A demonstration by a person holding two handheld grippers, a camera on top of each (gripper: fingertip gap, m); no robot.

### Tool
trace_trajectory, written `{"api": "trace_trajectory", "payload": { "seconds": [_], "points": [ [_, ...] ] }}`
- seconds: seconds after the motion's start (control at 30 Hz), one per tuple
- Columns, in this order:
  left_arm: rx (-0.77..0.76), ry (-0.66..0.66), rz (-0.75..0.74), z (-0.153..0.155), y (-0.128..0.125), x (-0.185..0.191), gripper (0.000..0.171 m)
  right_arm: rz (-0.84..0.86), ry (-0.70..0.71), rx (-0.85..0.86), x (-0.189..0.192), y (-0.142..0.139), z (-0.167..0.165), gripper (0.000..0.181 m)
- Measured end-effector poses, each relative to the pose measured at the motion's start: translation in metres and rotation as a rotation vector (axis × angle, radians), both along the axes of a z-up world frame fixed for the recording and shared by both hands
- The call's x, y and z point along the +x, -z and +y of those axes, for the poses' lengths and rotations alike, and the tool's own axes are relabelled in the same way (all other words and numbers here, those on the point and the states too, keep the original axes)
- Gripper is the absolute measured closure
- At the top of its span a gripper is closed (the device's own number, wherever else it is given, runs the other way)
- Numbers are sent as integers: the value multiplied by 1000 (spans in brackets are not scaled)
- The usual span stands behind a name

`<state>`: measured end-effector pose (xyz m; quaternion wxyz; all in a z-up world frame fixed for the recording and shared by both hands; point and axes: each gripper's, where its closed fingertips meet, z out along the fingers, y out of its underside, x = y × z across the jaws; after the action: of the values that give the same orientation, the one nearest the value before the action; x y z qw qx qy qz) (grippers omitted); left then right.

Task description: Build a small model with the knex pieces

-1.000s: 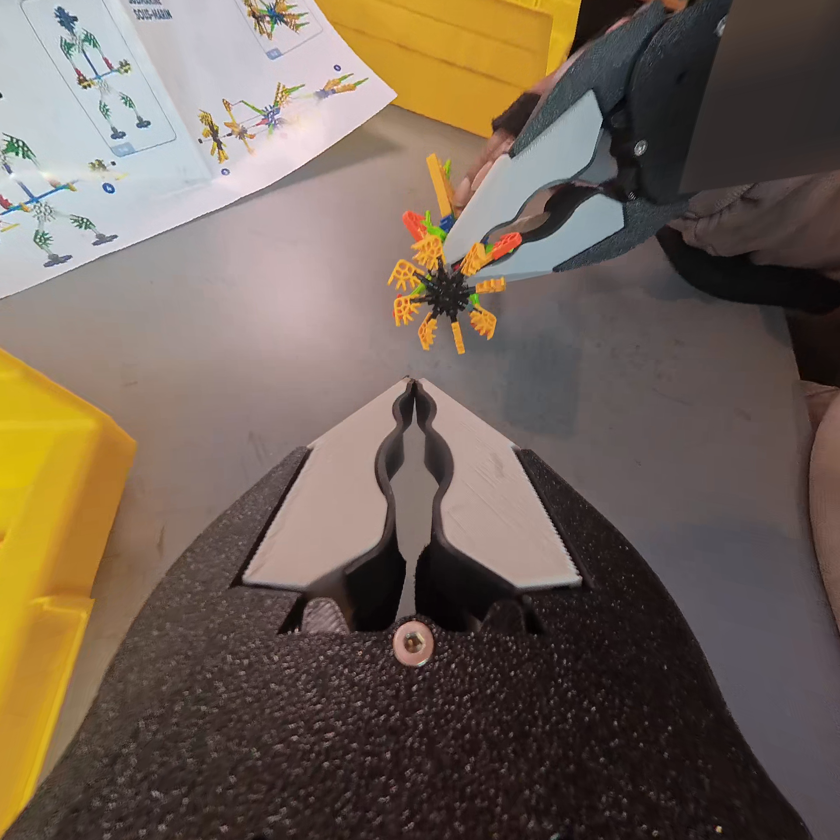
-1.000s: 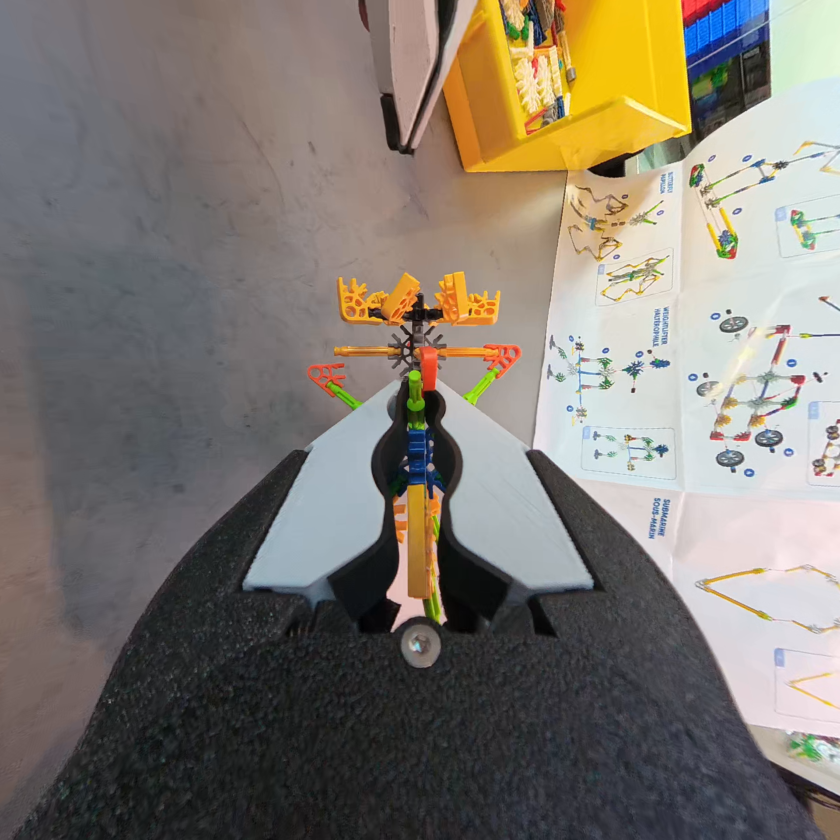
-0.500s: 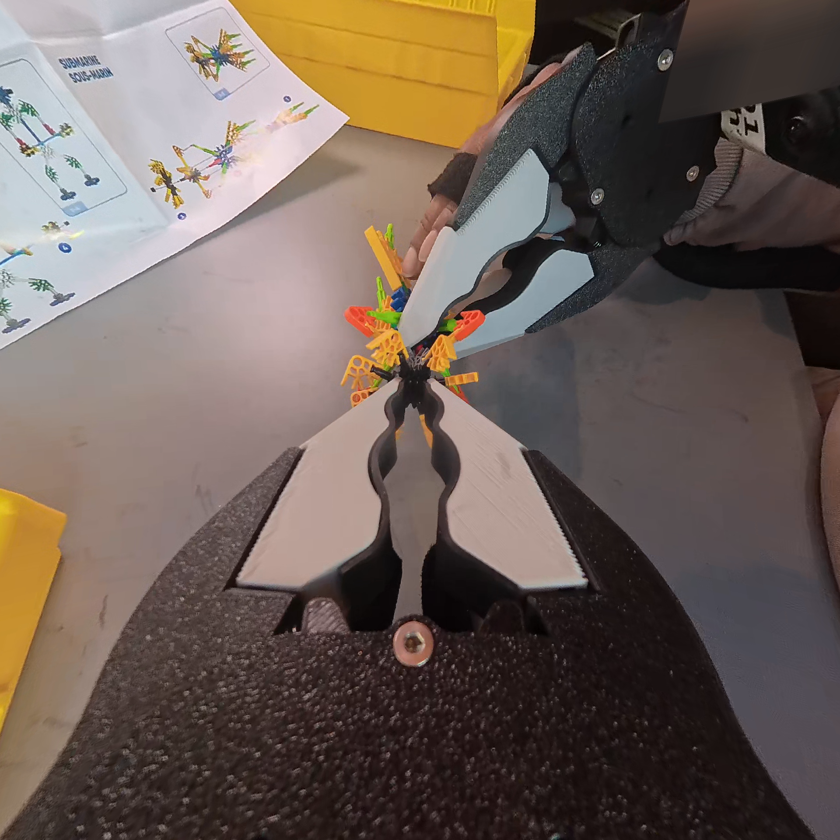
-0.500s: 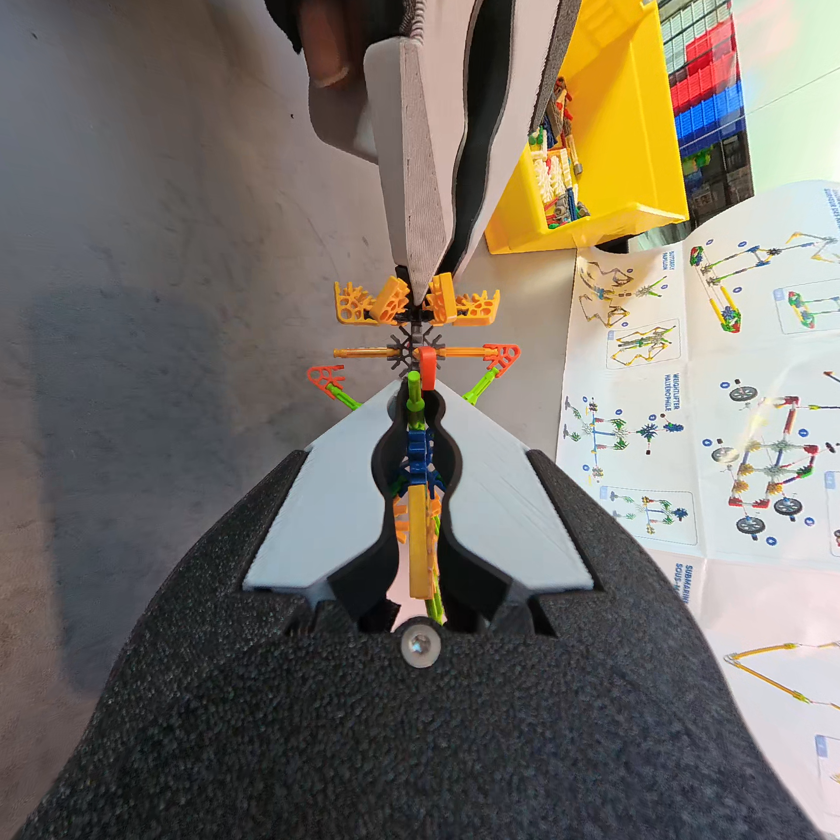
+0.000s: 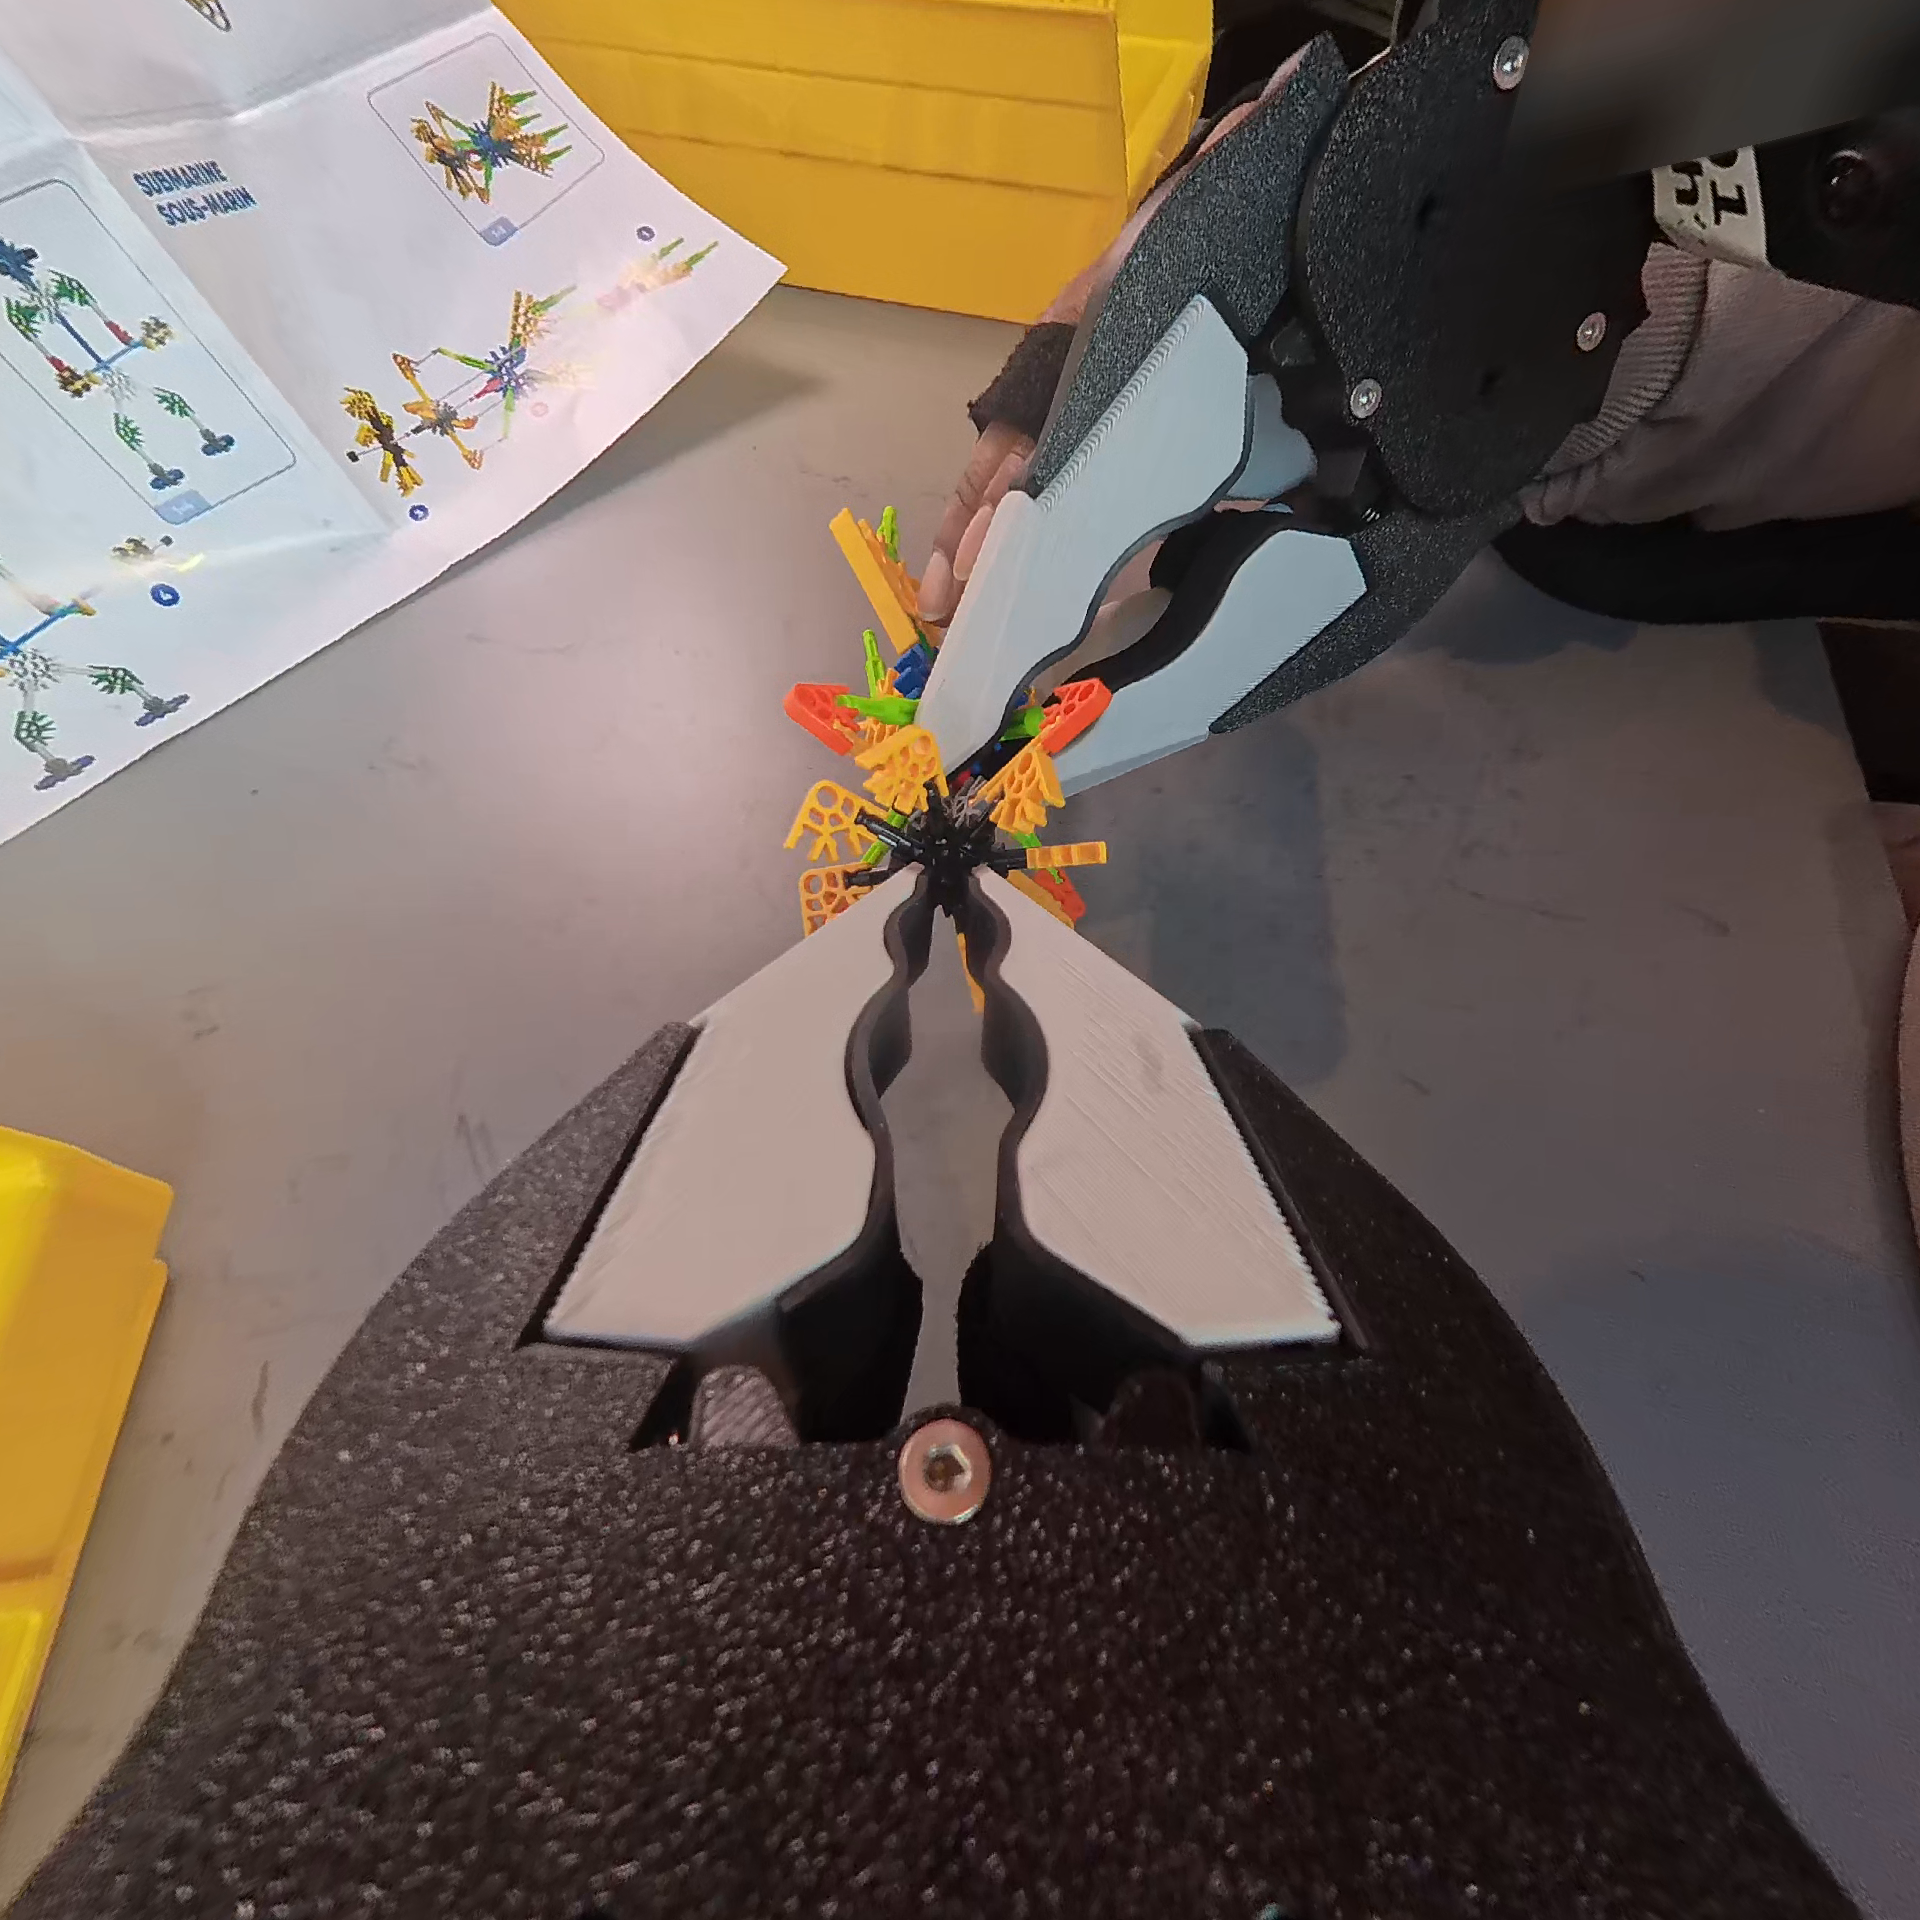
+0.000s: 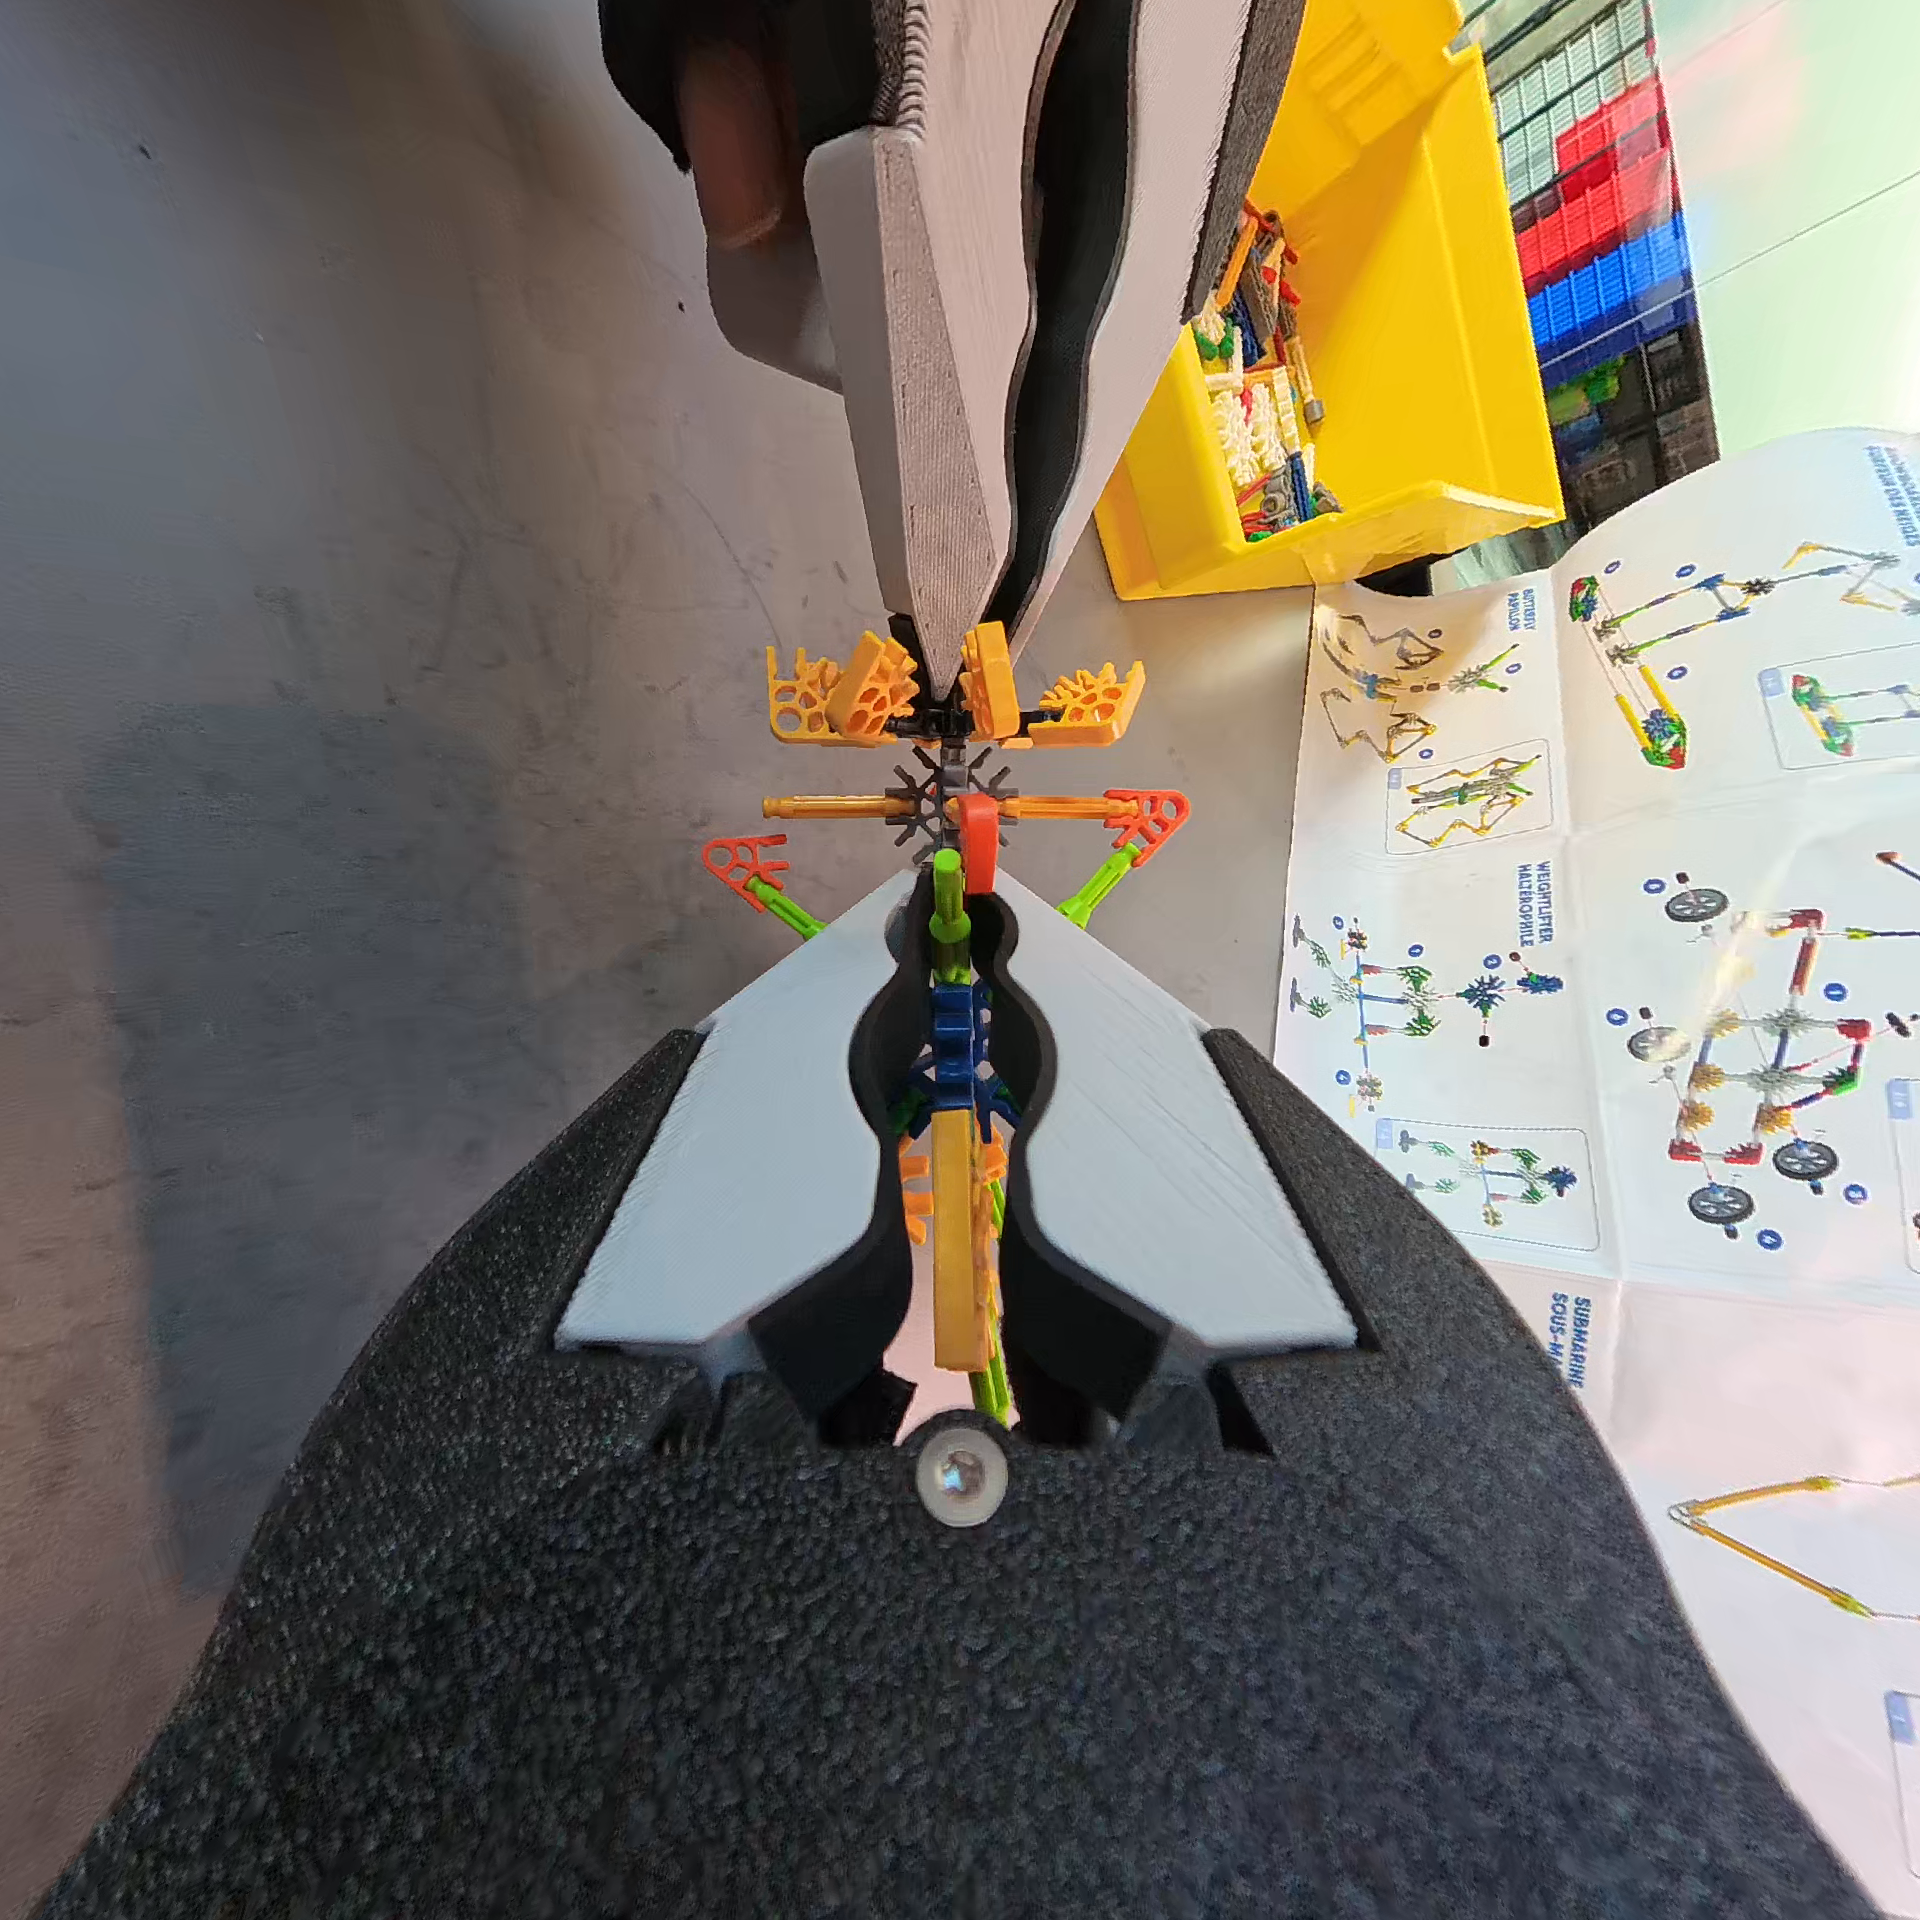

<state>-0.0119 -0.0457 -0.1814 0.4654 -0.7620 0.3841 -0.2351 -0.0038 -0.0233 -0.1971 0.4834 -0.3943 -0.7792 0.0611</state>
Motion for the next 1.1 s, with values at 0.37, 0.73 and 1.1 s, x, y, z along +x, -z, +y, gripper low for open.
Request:
{"api": "trace_trajectory", "payload": {
  "seconds": [0.37,0.73,1.1],
  "points": [
    [-14,-8,8,-2,-5,-2,170,31,-4,-51,-1,-2,-1,178],
    [0,-77,-137,8,-24,-30,171,94,33,-39,5,-25,12,178],
    [29,80,-409,-8,-55,6,135,698,-77,-836,-4,-100,-13,177]
  ]
}}
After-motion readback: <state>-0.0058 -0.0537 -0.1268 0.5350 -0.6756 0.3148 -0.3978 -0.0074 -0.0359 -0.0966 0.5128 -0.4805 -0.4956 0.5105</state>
